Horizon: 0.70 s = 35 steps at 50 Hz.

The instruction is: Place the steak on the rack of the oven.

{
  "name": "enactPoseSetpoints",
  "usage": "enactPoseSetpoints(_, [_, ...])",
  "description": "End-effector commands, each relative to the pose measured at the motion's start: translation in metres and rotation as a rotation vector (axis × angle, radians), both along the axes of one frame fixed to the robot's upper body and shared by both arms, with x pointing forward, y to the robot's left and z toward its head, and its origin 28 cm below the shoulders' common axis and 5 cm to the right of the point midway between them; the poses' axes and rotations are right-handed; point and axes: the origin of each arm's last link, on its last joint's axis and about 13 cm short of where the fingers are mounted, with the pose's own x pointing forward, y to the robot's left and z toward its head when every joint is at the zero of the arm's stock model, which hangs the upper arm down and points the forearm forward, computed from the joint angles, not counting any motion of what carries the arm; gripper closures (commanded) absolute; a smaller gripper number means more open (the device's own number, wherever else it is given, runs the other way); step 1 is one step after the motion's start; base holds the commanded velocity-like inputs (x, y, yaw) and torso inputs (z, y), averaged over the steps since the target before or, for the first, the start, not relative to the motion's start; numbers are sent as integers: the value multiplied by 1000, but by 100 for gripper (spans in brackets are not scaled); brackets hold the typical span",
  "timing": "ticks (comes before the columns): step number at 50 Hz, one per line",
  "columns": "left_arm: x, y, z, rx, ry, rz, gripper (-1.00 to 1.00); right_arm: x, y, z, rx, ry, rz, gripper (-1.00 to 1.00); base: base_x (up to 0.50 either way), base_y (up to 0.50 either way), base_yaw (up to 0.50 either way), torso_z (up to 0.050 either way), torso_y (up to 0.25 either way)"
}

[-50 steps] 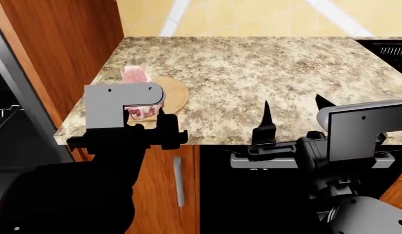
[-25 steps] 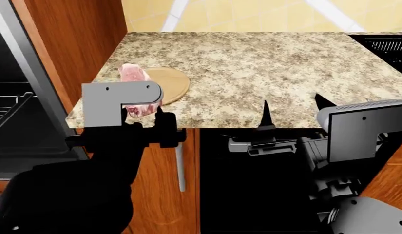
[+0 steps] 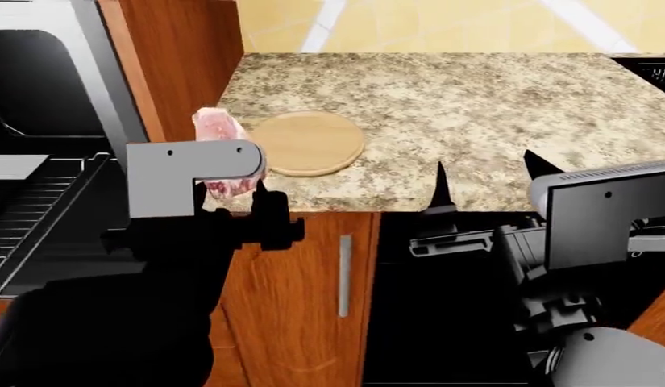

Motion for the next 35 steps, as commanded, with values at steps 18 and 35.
enactPoseSetpoints(18, [-20, 1, 20, 65, 8, -28, 100, -9, 2, 14, -48, 10, 7, -100, 0, 500, 0, 0, 1])
enactPoseSetpoints(35, [-20, 4, 22, 55, 1, -12, 100, -9, 2, 18, -62, 5, 7, -100, 0, 500, 0, 0, 0])
